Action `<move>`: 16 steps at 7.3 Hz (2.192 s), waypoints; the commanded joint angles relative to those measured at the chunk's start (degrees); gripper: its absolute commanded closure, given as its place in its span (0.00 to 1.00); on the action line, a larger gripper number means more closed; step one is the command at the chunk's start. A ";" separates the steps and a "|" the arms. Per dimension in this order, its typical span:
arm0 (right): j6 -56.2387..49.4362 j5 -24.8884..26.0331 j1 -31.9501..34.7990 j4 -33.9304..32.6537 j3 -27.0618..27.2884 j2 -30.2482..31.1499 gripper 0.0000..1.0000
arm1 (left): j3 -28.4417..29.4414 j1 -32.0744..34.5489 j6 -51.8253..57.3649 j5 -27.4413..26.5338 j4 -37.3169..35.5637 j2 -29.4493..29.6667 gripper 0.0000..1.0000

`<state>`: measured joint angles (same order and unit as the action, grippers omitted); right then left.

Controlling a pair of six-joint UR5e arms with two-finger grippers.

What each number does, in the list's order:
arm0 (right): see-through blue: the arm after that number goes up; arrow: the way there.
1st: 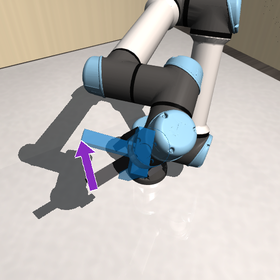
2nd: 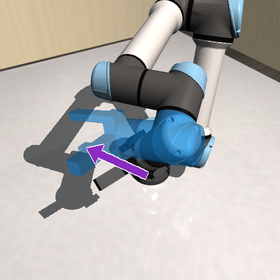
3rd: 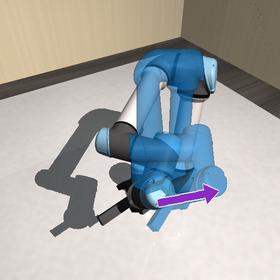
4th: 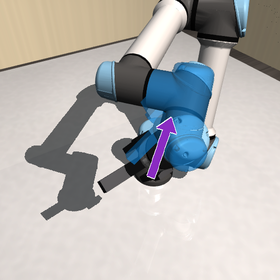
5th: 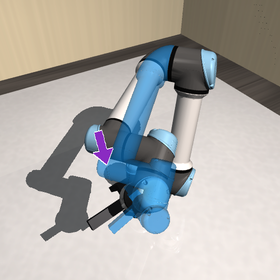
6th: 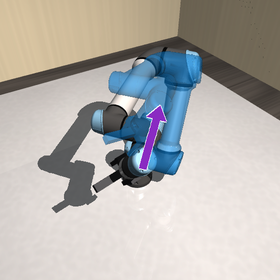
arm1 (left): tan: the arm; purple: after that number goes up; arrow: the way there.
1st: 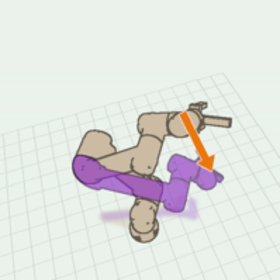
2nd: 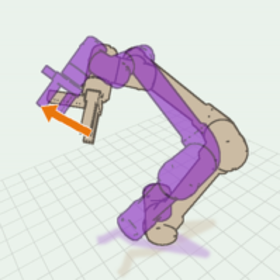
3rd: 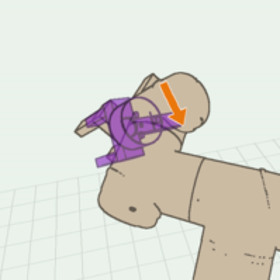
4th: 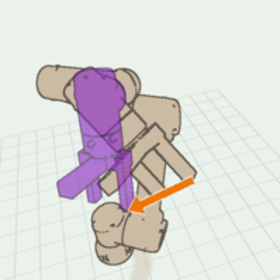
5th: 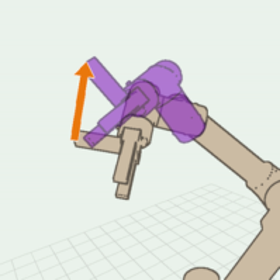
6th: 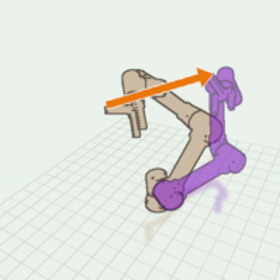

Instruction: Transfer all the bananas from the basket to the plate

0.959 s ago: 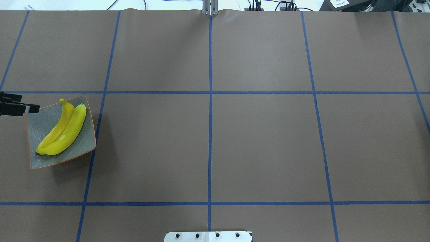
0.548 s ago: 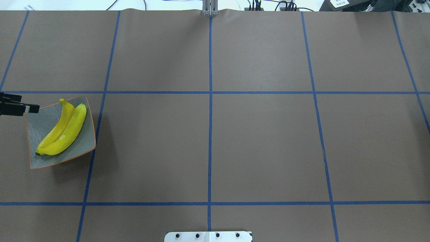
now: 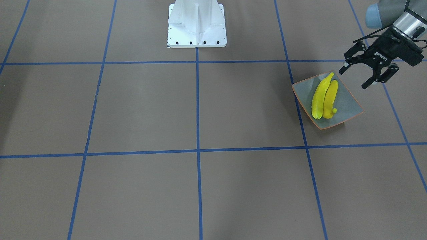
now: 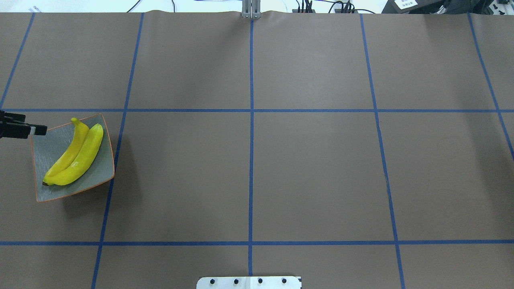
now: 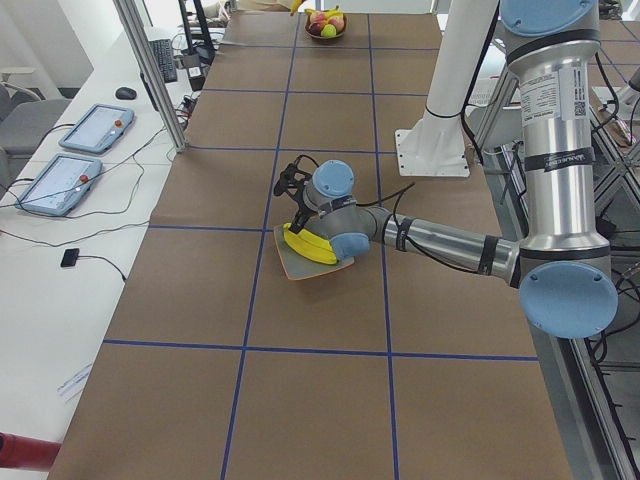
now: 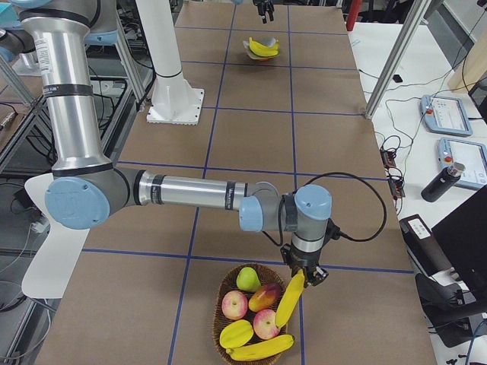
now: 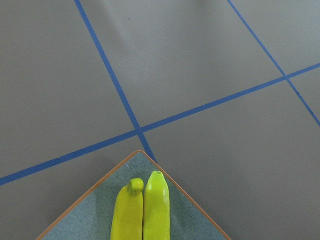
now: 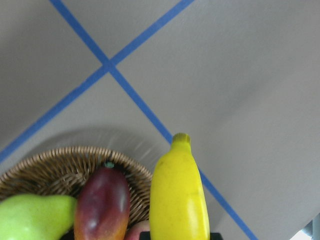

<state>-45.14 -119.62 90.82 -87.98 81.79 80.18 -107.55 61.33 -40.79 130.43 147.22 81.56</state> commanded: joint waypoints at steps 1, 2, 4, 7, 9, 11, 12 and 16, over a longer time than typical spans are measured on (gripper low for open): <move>10.36 -2.62 0.06 -5.45 1.71 -6.07 1.00 | 0.15 -0.08 -0.43 0.00 0.00 0.09 0.01; 17.91 -5.68 -0.29 -5.36 2.14 -8.44 1.00 | 0.15 -0.08 -1.65 0.00 0.00 0.09 0.01; 35.98 -9.74 -4.48 -5.28 8.61 -9.60 1.00 | 0.06 -0.16 -3.85 0.00 0.00 0.79 0.01; 68.34 -12.74 -14.41 -4.66 21.36 -11.09 1.00 | -0.12 -0.43 -9.98 0.00 0.00 4.20 0.01; 88.98 -12.74 -21.08 -4.40 27.17 -14.94 1.00 | -0.03 -1.04 -18.32 0.00 -0.17 11.56 0.01; 110.34 -12.22 -27.76 5.63 27.99 -18.65 1.00 | 1.46 -3.84 -28.42 -0.26 -0.18 20.88 0.01; 120.02 -11.69 -30.41 14.76 27.03 -18.92 1.00 | 1.47 -4.55 -30.82 -0.35 -0.18 23.44 0.01; 133.64 0.06 -44.12 20.65 26.93 -26.46 1.00 | 1.20 -9.99 -37.69 -0.61 0.00 32.32 0.01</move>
<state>85.96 -123.33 50.79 -67.95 108.74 56.12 -106.36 53.43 -76.73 129.91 147.20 111.06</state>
